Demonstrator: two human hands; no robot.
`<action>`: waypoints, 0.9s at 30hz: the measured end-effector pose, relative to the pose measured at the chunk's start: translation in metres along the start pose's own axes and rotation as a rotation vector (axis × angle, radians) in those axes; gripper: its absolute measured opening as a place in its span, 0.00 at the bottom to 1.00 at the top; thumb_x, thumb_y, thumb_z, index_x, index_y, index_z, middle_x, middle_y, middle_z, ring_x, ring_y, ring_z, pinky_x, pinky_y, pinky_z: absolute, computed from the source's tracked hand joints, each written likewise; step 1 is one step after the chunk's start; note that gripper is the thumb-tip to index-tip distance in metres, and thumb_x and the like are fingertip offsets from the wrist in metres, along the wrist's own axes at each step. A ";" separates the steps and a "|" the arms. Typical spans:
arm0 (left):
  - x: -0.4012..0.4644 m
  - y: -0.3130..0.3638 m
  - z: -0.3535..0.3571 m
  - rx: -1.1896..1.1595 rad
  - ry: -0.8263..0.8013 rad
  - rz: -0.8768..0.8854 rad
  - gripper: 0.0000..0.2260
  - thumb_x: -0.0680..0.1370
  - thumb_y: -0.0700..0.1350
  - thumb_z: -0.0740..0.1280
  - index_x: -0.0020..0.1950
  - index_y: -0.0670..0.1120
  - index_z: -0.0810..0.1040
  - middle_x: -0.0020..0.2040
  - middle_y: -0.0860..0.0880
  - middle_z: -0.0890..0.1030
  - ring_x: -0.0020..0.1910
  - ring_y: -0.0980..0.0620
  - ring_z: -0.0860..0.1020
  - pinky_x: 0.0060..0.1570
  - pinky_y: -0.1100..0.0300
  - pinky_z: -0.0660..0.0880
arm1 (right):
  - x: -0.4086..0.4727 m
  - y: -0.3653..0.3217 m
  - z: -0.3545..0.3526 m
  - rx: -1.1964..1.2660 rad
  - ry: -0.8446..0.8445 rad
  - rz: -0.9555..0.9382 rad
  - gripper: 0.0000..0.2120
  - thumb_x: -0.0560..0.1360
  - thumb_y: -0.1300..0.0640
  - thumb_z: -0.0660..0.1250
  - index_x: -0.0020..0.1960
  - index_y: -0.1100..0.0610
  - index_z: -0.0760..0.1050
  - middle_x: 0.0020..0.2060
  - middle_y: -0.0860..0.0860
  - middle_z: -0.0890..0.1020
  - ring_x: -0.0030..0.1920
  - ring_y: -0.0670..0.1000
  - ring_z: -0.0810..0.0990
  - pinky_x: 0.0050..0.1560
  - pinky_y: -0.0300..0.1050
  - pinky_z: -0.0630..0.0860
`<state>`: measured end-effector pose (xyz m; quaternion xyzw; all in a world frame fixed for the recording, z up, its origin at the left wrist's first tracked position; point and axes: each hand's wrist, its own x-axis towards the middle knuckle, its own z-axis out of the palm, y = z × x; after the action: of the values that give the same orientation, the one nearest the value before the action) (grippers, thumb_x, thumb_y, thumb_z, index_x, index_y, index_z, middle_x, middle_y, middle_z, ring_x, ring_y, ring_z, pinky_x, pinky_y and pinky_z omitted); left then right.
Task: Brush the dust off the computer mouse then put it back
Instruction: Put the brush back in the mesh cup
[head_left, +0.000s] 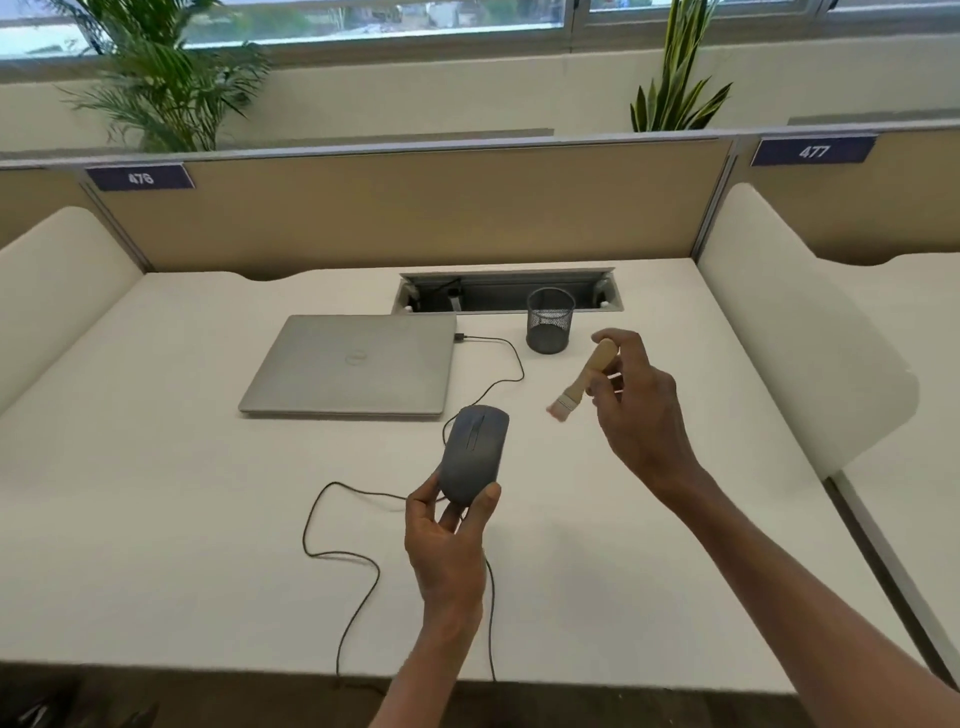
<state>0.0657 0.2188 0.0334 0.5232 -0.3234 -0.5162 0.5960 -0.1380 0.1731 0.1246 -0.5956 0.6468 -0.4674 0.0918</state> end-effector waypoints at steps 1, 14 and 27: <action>0.006 -0.002 0.004 0.000 -0.002 -0.011 0.24 0.69 0.39 0.81 0.59 0.55 0.77 0.58 0.56 0.83 0.53 0.57 0.86 0.45 0.70 0.79 | 0.011 0.003 0.004 -0.004 0.001 0.001 0.15 0.81 0.65 0.62 0.66 0.55 0.70 0.42 0.55 0.82 0.39 0.60 0.82 0.40 0.57 0.80; 0.041 -0.023 0.051 -0.028 0.051 -0.086 0.30 0.61 0.51 0.82 0.61 0.52 0.78 0.58 0.57 0.85 0.56 0.52 0.85 0.48 0.69 0.79 | 0.158 0.062 0.043 -0.126 0.019 -0.046 0.08 0.84 0.63 0.56 0.60 0.62 0.71 0.40 0.58 0.80 0.40 0.62 0.76 0.38 0.47 0.67; 0.059 -0.047 0.067 0.016 0.091 -0.103 0.24 0.58 0.52 0.82 0.51 0.65 0.81 0.55 0.61 0.86 0.56 0.55 0.85 0.46 0.71 0.78 | 0.235 0.143 0.097 -0.378 -0.210 0.023 0.12 0.84 0.61 0.55 0.60 0.66 0.74 0.52 0.66 0.81 0.53 0.65 0.77 0.49 0.55 0.73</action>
<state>0.0060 0.1466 -0.0050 0.5669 -0.2727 -0.5193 0.5785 -0.2342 -0.0975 0.0727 -0.6403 0.7164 -0.2723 0.0507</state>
